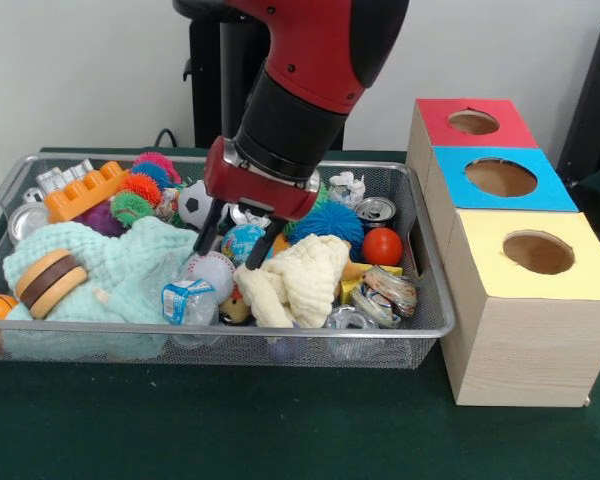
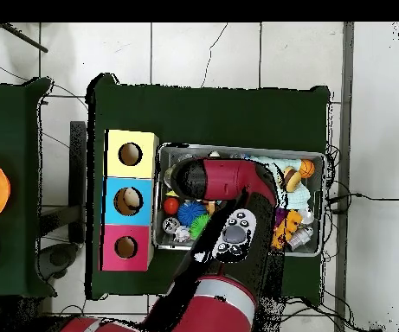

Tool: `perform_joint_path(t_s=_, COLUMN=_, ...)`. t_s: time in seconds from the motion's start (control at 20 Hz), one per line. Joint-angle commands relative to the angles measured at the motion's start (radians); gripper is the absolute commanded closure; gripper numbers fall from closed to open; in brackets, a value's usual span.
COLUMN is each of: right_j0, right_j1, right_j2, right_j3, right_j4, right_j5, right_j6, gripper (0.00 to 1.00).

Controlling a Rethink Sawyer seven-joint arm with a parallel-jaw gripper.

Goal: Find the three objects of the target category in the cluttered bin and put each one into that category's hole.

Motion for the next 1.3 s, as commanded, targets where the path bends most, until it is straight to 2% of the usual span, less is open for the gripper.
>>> perform_joint_path(t_s=0.05, right_j0=-0.042, right_j1=0.063, right_j2=0.045, right_j3=0.030, right_j4=0.032, right_j5=0.032, right_j6=0.202, gripper=0.00)
perform_joint_path(t_s=1.3, right_j0=-0.083, right_j1=0.156, right_j2=0.073, right_j3=0.003, right_j4=0.022, right_j5=-0.070, right_j6=0.190, gripper=0.00)
